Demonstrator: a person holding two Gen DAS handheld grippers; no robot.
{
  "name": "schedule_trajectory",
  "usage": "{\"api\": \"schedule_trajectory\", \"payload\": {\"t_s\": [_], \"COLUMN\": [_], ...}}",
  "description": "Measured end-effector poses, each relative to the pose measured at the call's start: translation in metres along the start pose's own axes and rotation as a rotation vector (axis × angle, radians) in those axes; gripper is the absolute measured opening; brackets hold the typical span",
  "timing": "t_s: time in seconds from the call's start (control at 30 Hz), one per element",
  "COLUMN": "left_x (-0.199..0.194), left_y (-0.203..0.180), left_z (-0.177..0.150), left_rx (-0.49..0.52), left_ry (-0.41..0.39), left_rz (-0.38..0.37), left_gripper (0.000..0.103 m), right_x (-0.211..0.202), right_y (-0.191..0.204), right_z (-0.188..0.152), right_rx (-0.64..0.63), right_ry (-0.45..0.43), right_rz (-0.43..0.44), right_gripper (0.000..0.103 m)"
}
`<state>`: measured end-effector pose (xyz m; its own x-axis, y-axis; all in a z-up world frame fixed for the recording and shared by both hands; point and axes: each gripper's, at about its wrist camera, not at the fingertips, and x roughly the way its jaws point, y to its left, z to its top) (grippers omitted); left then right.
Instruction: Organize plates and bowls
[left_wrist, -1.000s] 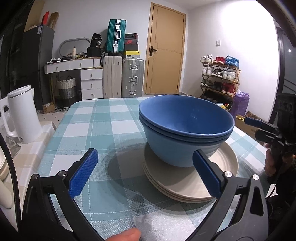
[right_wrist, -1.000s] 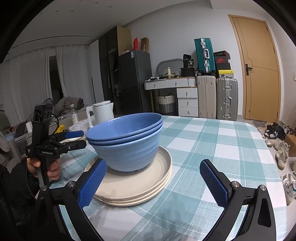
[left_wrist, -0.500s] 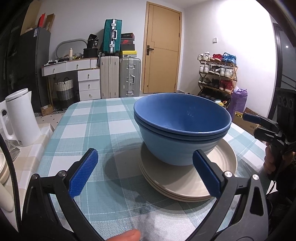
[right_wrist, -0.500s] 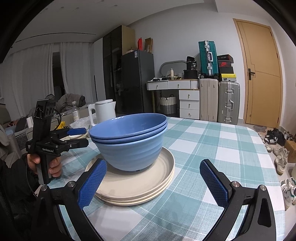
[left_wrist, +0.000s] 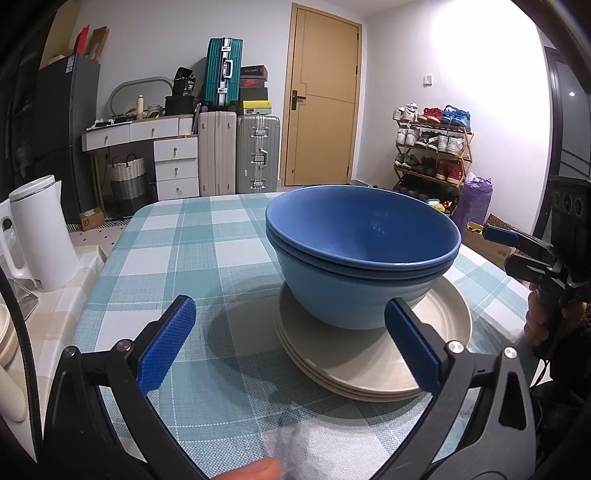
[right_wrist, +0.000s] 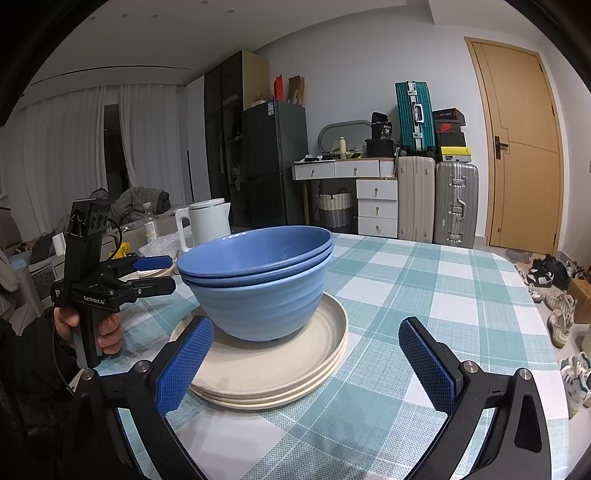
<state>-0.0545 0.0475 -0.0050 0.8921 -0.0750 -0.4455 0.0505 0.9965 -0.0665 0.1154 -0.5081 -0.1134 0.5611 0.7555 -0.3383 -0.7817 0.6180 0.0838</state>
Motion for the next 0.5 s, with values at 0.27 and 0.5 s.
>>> {"api": "schedule_trajectory", "payload": {"t_s": [0.27, 0.5], "left_x": [0.0001, 0.0], "left_y": [0.0, 0.0001], "left_z": [-0.0005, -0.0003], "left_rx": [-0.002, -0.001], "left_ry": [0.001, 0.001], "left_rz": [0.0, 0.001], "left_gripper": [0.102, 0.102], "right_x": [0.0006, 0.0004], "right_y": [-0.0001, 0.0003], "right_z": [0.0, 0.0], "right_rx": [-0.001, -0.004], "right_ry": [0.0, -0.001], "right_rz": [-0.001, 0.0], "right_gripper": [0.102, 0.103]}}
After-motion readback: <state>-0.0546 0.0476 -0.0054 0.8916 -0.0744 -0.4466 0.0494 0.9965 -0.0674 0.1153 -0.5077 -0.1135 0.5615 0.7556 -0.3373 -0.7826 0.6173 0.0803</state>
